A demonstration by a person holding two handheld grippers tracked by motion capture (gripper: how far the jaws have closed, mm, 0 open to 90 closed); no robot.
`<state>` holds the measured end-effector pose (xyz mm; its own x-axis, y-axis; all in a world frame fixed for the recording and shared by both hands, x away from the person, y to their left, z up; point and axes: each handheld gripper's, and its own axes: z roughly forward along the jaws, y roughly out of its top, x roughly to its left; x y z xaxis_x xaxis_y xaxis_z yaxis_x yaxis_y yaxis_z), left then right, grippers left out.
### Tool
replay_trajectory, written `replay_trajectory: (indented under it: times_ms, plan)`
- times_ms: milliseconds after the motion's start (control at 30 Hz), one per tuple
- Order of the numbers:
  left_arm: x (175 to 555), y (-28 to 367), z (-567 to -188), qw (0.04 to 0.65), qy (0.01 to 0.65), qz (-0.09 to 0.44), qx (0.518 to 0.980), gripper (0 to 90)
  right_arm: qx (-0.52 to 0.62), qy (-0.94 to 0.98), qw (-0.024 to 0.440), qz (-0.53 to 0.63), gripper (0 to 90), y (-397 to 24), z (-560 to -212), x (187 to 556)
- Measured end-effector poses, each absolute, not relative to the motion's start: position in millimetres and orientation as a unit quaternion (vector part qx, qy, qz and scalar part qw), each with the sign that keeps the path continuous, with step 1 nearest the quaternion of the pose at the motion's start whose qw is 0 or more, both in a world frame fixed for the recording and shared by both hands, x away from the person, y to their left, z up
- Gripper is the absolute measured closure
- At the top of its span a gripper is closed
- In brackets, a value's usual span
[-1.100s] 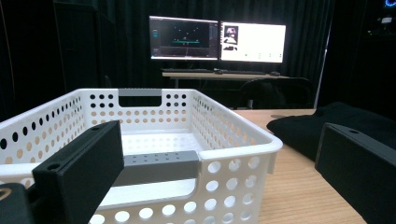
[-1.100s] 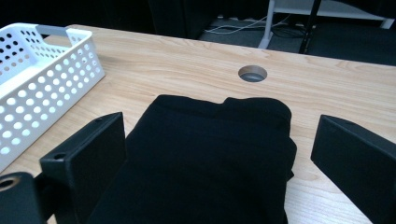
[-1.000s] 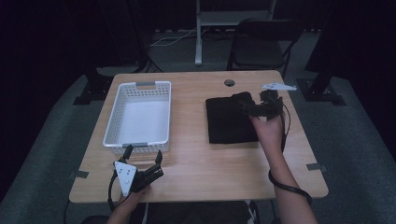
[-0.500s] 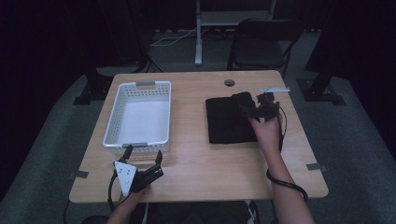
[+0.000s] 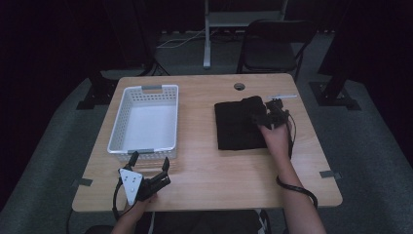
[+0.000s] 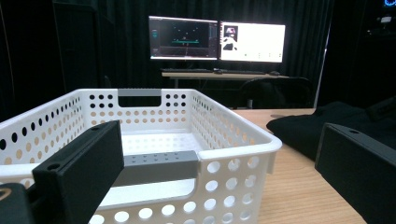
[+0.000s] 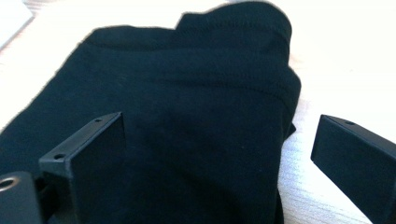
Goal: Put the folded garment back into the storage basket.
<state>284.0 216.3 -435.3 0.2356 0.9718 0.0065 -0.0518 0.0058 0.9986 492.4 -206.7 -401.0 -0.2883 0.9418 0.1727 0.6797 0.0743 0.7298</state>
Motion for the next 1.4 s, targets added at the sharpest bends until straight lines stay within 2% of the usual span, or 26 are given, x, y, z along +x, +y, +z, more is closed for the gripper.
replay_trajectory:
  times_ms: [433,700,967,1000,1067,1167,1267,1400]
  plan:
    - [283.9,216.4,-435.3,0.568,0.424,0.45,0.543,2.4,0.583,0.714,0.145,0.359,3.5,-208.1,-417.1,500.8]
    - [283.9,216.4,-435.3,0.568,0.424,0.45,0.543,2.4,0.583,0.719,0.1,0.364,4.8,-210.7,-429.1,505.7]
    - [283.8,216.3,-435.4,0.568,0.424,0.45,0.543,2.4,0.577,0.734,0.113,0.34,3.6,-204.3,-428.6,505.7]
    - [283.8,216.3,-435.4,0.568,0.424,0.45,0.543,2.4,0.574,0.738,0.112,0.336,6.3,-203.4,-428.0,505.4]
    - [283.8,216.1,-435.4,0.568,0.424,0.451,0.543,2.4,0.564,0.745,0.102,0.341,25.2,-201.2,-424.7,502.4]
    - [283.8,216.0,-435.4,0.568,0.424,0.451,0.542,2.4,0.562,0.74,0.099,0.356,37.9,-198.4,-425.0,496.9]
    - [283.7,216.1,-435.4,0.568,0.424,0.451,0.542,2.4,0.565,0.726,0.081,0.384,49.7,-202.2,-427.8,493.3]
    - [283.8,216.5,-435.3,0.567,0.424,0.451,0.543,2.4,0.571,0.708,0.058,0.41,58.3,-205.3,-431.6,490.3]
